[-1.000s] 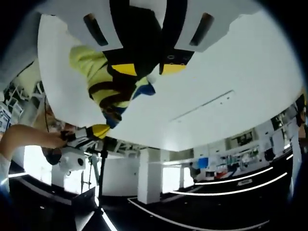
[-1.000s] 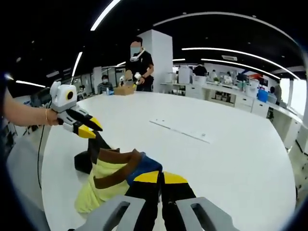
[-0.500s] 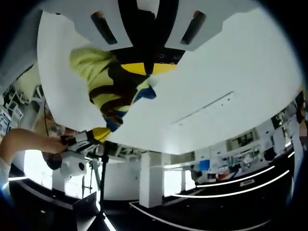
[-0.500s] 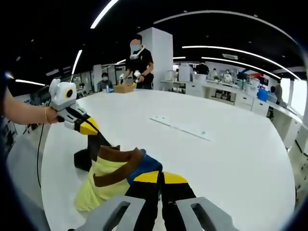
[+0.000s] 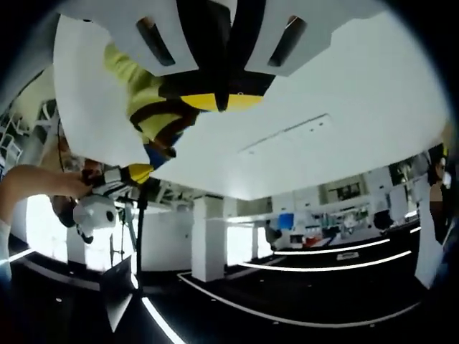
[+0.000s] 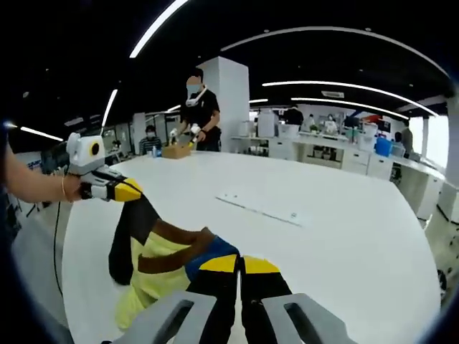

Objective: Fold the garment on the visible template until the final outline fits inside the template.

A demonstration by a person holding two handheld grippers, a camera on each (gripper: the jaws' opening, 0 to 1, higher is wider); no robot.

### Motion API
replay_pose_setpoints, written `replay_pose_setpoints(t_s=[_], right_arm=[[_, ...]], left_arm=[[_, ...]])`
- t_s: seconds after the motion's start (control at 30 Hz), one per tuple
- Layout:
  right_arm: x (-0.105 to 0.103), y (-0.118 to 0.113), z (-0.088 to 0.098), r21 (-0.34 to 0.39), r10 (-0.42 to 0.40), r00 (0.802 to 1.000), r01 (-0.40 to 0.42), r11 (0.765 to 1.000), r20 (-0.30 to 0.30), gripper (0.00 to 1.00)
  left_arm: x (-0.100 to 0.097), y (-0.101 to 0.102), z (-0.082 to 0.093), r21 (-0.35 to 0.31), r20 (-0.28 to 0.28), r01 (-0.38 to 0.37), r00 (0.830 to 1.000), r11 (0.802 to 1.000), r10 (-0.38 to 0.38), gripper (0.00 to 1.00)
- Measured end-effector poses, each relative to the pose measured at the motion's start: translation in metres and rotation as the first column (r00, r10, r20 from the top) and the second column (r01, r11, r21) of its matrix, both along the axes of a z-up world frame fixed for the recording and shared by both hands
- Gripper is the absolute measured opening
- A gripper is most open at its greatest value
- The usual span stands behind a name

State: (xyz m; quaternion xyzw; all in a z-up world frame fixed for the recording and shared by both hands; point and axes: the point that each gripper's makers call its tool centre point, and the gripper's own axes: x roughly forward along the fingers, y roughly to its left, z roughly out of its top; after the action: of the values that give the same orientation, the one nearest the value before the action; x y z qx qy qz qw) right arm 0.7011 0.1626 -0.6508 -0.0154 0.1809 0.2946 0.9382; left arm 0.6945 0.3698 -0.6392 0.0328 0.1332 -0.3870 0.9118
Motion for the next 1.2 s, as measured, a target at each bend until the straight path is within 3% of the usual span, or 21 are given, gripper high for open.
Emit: replay_pose_setpoints(t_s=[0.17, 0.37, 0.5, 0.67, 0.87, 1.2], right_arm=[[0.019, -0.011, 0.014, 0.041, -0.084, 0.996, 0.083, 0.996, 0.026, 0.0], [0.039, -0.009, 0.017, 0.037, -0.103, 0.994, 0.101, 0.994, 0.033, 0.0], [0.057, -0.013, 0.012, 0.021, -0.156, 0.987, 0.155, 0.988, 0.026, 0.0], [0.082, -0.012, -0.001, -0.001, -0.181, 0.983, 0.181, 0.983, 0.013, 0.0], [0.109, -0.01, -0.017, -0.012, -0.206, 0.979, 0.206, 0.978, -0.002, 0.0], [0.145, -0.013, -0.069, -0.011, -0.279, 0.955, 0.279, 0.96, -0.097, 0.0]], left_arm=[[0.019, 0.013, 0.016, -0.138, -0.009, -0.107, 0.994, 0.985, 0.106, 0.0], [0.036, 0.021, 0.022, -0.176, 0.012, -0.148, 0.988, 0.973, 0.152, 0.0], [0.053, 0.031, 0.017, -0.22, -0.016, -0.222, 0.975, 0.95, 0.224, 0.0], [0.076, 0.042, 0.005, -0.219, -0.022, -0.294, 0.955, 0.93, 0.297, 0.0], [0.098, 0.047, -0.016, -0.216, -0.046, -0.332, 0.943, 0.918, 0.331, 0.0], [0.131, 0.049, -0.058, -0.117, -0.06, -0.386, 0.923, 0.915, 0.381, 0.0]])
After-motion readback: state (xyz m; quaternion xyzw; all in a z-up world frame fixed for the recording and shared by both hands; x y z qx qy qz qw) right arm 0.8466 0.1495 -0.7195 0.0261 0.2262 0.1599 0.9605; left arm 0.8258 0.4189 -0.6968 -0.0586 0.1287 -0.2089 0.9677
